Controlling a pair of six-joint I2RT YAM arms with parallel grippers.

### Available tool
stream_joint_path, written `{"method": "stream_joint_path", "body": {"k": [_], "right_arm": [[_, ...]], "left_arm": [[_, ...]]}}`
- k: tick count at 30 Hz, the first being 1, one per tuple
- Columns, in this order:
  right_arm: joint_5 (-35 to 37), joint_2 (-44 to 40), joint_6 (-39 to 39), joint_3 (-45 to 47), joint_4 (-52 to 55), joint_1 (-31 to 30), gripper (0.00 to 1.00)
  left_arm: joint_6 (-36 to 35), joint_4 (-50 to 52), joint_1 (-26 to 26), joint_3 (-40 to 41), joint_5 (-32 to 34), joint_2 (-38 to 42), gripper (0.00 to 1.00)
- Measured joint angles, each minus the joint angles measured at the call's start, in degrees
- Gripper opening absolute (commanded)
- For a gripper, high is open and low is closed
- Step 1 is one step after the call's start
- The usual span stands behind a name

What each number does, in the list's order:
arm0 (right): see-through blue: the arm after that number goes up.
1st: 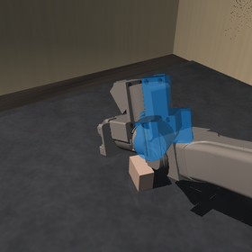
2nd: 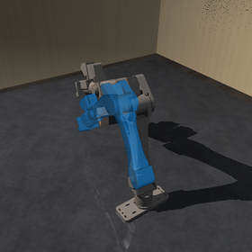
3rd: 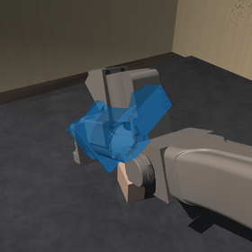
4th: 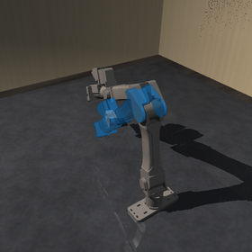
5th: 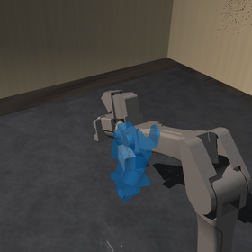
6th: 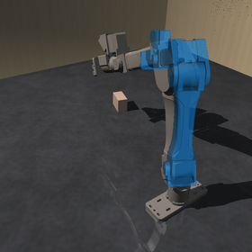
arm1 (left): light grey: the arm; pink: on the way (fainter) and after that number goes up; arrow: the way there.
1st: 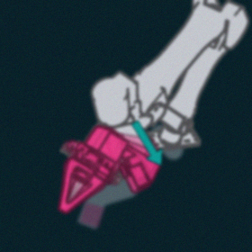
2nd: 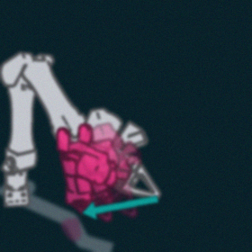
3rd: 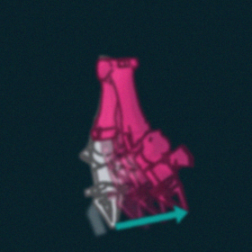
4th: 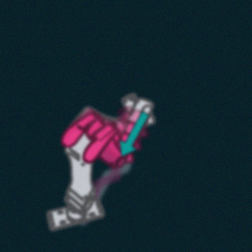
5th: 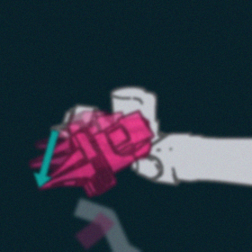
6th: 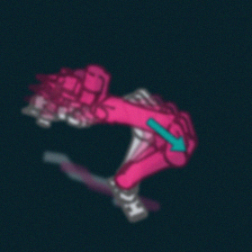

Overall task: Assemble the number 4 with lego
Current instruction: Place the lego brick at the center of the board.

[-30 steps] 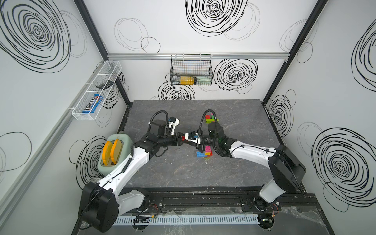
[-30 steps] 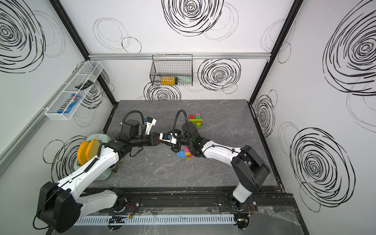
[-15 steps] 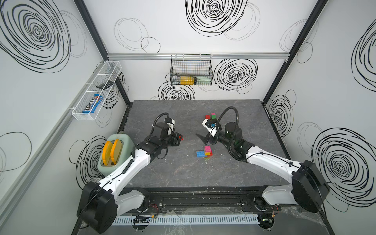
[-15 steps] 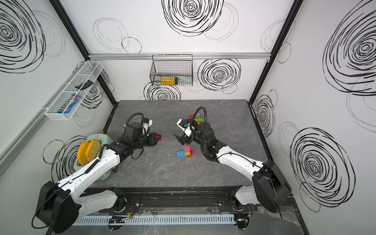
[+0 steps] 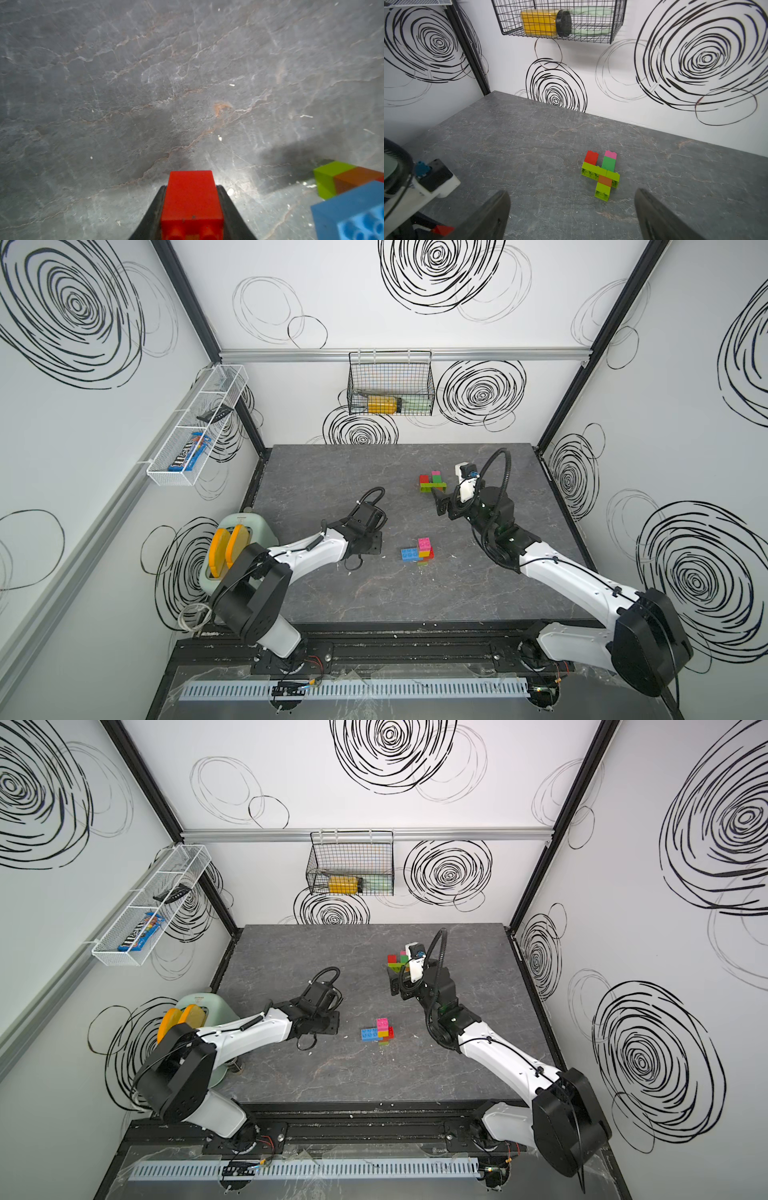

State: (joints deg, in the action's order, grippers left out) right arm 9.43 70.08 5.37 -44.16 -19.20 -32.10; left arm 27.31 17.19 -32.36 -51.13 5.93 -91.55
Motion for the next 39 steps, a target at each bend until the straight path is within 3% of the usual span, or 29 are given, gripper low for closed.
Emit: {"method": "stream_joint_path", "body": {"k": [4,8,20,28,39], "right_arm": [[1.1,-1.1,2.3,0.0,2.4,0.9,0.97],[2.3,-1.3,3.3,0.0,3.4,1.0,0.97],[3.9,-2.9,3.7,0.2,5.7,1.2,0.97],[3.9,-4.7,3.6,2.3,5.2,1.2,0.97],[3.0,-3.5,3.6,2.1,5.2,1.2,0.97]], "left_arm": [[-1.0,1.1,0.0,-3.7,0.8,-4.4,0.15],[-1.9,1.9,0.0,-6.5,1.6,-7.2,0.32],[-5.2,4.3,0.0,-9.6,0.3,-10.1,0.56],[-5.3,3.4,0.8,-9.2,-7.0,-9.6,0.61],[-1.9,1.3,1.4,-3.5,-14.1,-2.7,0.68]]}}
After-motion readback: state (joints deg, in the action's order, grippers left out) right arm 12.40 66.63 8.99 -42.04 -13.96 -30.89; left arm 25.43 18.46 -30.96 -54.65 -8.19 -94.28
